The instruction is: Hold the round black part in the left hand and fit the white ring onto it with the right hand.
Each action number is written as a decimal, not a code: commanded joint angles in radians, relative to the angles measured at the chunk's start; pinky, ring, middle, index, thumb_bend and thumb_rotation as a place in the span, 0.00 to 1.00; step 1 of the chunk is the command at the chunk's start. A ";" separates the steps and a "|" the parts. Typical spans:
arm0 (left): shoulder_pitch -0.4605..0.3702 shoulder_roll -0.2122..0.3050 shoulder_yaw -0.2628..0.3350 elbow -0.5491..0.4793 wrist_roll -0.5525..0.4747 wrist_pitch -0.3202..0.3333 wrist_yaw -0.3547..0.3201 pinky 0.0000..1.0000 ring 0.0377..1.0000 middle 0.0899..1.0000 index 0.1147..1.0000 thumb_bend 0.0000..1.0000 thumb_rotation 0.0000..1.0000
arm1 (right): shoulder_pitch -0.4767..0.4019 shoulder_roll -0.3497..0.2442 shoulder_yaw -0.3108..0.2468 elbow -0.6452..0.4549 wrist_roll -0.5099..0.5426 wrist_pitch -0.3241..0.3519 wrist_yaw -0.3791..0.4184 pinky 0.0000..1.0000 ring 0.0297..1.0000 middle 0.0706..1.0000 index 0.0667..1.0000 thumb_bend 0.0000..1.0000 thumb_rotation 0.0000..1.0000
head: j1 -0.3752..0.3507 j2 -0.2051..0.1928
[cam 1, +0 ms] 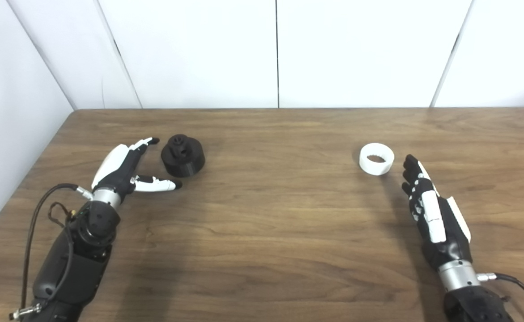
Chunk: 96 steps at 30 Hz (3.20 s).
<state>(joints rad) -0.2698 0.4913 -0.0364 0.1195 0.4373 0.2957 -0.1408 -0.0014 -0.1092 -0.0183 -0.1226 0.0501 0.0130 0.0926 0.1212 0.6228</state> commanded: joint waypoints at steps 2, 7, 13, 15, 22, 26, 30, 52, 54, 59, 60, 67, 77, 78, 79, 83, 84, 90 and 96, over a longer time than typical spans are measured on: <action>-0.056 0.024 0.006 0.002 0.010 -0.016 0.022 0.99 1.00 0.98 0.89 0.95 0.28 | -0.003 0.005 0.001 0.012 0.000 -0.041 -0.002 1.00 1.00 0.98 0.96 0.55 1.00 | 0.001 0.000; -0.059 0.015 0.007 0.013 0.004 -0.023 0.032 0.98 1.00 0.98 0.88 0.95 0.27 | -0.003 0.005 0.002 0.014 0.001 -0.043 0.000 1.00 1.00 0.98 0.97 0.55 1.00 | -0.001 0.000; -0.068 0.018 0.002 0.032 0.010 -0.029 0.032 0.99 1.00 0.97 0.88 0.94 0.27 | 0.003 0.008 0.003 0.008 -0.001 -0.040 -0.002 1.00 1.00 0.98 0.96 0.54 1.00 | -0.006 -0.003; -0.071 0.022 -0.001 0.040 0.011 -0.034 0.030 0.99 1.00 0.98 0.88 0.94 0.27 | 0.005 0.009 0.003 0.006 -0.001 -0.040 -0.003 1.00 1.00 0.98 0.96 0.54 1.00 | -0.007 -0.004; -0.091 0.028 -0.004 0.089 0.008 -0.057 0.034 0.99 1.00 0.97 0.87 0.94 0.25 | 0.014 0.011 0.008 0.005 -0.008 -0.043 -0.005 1.00 1.00 0.98 0.97 0.54 1.00 | -0.013 -0.009; -0.101 0.028 -0.004 0.109 0.007 -0.070 0.035 0.99 1.00 0.97 0.87 0.95 0.26 | 0.021 0.017 0.010 0.005 -0.008 -0.047 -0.008 1.00 1.00 0.98 0.97 0.55 1.00 | -0.019 -0.010; -0.115 0.026 -0.012 0.117 0.012 -0.063 0.030 0.99 1.00 0.97 0.86 0.95 0.27 | 0.028 0.023 0.010 0.005 -0.009 -0.052 -0.014 1.00 1.00 0.98 0.97 0.54 1.00 | -0.016 -0.008; -0.154 0.038 -0.044 0.141 0.017 -0.080 0.025 1.00 1.00 0.96 0.85 0.94 0.27 | 0.055 0.058 0.018 -0.001 -0.042 -0.046 -0.033 1.00 1.00 0.97 0.96 0.55 1.00 | -0.029 0.002; -0.157 0.037 -0.046 0.146 0.015 -0.082 0.025 1.00 1.00 0.96 0.85 0.94 0.27 | 0.057 0.059 0.017 -0.001 -0.038 -0.047 -0.031 1.00 1.00 0.97 0.96 0.54 1.00 | -0.031 0.003; -0.161 0.036 -0.049 0.145 0.011 -0.079 0.016 1.00 1.00 0.96 0.85 0.93 0.26 | 0.061 0.064 0.016 -0.005 -0.043 -0.050 -0.037 1.00 1.00 0.97 0.96 0.53 1.00 | -0.035 0.006; -0.161 0.036 -0.051 0.146 0.011 -0.081 0.016 1.00 1.00 0.96 0.85 0.93 0.26 | 0.062 0.063 0.016 -0.006 -0.041 -0.051 -0.037 1.00 1.00 0.97 0.96 0.53 1.00 | -0.036 0.006; -0.158 0.030 -0.057 0.162 0.013 -0.087 0.024 0.99 1.00 0.97 0.80 0.93 0.27 | 0.063 0.059 0.011 -0.010 -0.036 -0.049 -0.038 1.00 1.00 0.97 0.96 0.56 1.00 | -0.036 0.006; -0.154 0.013 -0.045 0.180 0.005 -0.119 0.064 1.00 1.00 0.95 0.70 0.88 0.23 | 0.066 0.058 0.013 -0.013 -0.038 -0.042 -0.038 1.00 1.00 0.97 0.96 0.55 1.00 | -0.036 0.007; -0.154 0.013 -0.045 0.182 0.005 -0.121 0.067 1.00 1.00 0.94 0.69 0.87 0.22 | 0.066 0.058 0.013 -0.014 -0.036 -0.039 -0.037 1.00 1.00 0.97 0.96 0.56 1.00 | -0.036 0.007; -0.154 0.013 -0.045 0.183 0.005 -0.122 0.069 1.00 1.00 0.94 0.68 0.87 0.22 | 0.067 0.058 0.013 -0.015 -0.034 -0.038 -0.037 1.00 1.00 0.97 0.96 0.57 1.00 | -0.037 0.008; -0.149 0.001 -0.031 0.189 -0.006 -0.150 0.095 1.00 1.00 0.93 0.64 0.85 0.20 | 0.069 0.055 0.014 -0.019 -0.037 -0.034 -0.036 1.00 1.00 0.97 0.97 0.57 1.00 | -0.037 0.007; -0.148 -0.003 -0.027 0.191 -0.008 -0.155 0.103 1.00 1.00 0.92 0.63 0.85 0.19 | 0.069 0.055 0.014 -0.019 -0.039 -0.034 -0.036 1.00 1.00 0.97 0.97 0.57 1.00 | -0.038 0.009; -0.141 -0.027 -0.007 0.201 -0.009 -0.191 0.154 1.00 0.99 0.89 0.59 0.81 0.17 | 0.071 0.050 0.017 -0.014 -0.044 -0.039 -0.033 1.00 1.00 0.97 0.96 0.57 1.00 | -0.036 0.008; -0.142 -0.030 -0.009 0.209 -0.004 -0.206 0.166 1.00 0.99 0.90 0.60 0.80 0.17 | 0.071 0.049 0.018 -0.016 -0.044 -0.035 -0.031 1.00 1.00 0.96 0.97 0.56 1.00 | -0.036 0.009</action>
<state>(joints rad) -0.3731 0.4365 -0.0581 0.3469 0.4269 0.1178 -0.0111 0.0334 -0.0692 -0.0100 -0.1474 0.0066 -0.0087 0.0615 0.0844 0.6305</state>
